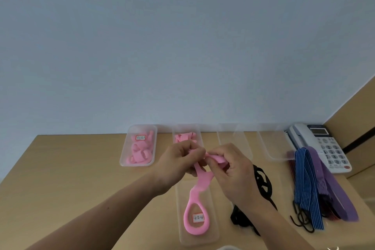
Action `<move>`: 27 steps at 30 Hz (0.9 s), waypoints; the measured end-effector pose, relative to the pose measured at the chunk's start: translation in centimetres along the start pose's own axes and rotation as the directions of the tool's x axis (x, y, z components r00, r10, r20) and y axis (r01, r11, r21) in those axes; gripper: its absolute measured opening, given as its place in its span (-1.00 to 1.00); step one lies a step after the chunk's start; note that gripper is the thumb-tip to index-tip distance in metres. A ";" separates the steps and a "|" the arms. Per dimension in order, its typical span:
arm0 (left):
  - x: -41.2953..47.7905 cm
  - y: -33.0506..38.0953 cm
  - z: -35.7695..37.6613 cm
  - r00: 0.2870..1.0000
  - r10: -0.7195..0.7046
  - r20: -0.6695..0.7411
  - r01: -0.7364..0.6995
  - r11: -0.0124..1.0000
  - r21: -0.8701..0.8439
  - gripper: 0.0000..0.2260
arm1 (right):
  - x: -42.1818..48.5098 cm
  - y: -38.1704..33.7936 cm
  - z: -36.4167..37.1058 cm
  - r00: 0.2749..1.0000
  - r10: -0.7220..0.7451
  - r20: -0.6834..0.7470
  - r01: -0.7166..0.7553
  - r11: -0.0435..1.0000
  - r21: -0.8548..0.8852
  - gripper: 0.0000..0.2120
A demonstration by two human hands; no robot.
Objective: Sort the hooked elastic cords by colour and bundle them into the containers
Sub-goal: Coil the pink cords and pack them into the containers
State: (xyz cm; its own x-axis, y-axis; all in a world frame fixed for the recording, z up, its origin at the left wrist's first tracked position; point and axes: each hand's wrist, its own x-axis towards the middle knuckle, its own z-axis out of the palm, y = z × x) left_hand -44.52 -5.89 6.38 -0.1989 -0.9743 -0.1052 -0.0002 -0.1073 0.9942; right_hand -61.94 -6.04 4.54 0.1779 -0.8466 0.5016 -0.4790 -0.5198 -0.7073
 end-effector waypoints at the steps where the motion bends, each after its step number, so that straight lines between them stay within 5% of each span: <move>1: 0.0 0.0 -0.1 1.000 -0.001 -0.006 0.001 1.000 0.012 -0.84 | -0.1 0.1 0.0 1.000 -0.019 0.003 0.019 1.000 -0.013 -0.89; 4: 0.0 0.0 -0.3 0.999 0.040 -0.022 -0.039 0.999 0.032 -0.92 | -0.2 0.3 0.2 1.000 -0.023 0.007 0.023 1.000 -0.019 -0.92; 7: 0.0 -0.2 -0.4 0.996 0.063 -0.064 -0.060 0.997 0.049 -0.98 | -0.1 0.1 0.3 0.986 0.163 0.039 -0.167 0.975 0.150 -0.90; 13: -0.2 -1.1 -0.4 0.981 0.152 -0.123 -0.132 0.979 0.152 -0.95 | 0.7 -0.9 -0.4 0.873 0.433 0.224 -0.487 0.747 0.453 -0.84; 20: -0.3 -1.2 -0.4 0.995 0.065 -0.076 -0.048 0.976 0.210 -0.62 | 0.7 -0.9 -0.6 0.879 0.413 0.240 -0.477 0.785 0.396 -0.88; 27: -0.8 -0.3 0.0 0.997 -0.075 0.002 0.074 0.989 0.126 -0.85 | 0.0 -0.8 -0.5 0.917 0.345 0.200 -0.395 0.855 0.337 -0.77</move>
State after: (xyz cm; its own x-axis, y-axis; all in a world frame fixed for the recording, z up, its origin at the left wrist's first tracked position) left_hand -44.35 -5.08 6.20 -0.2004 -0.9632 -0.1791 -0.1382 -0.1532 0.9785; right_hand -61.96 -5.54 5.38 0.1695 -0.9786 0.1165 -0.1898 -0.1484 -0.9705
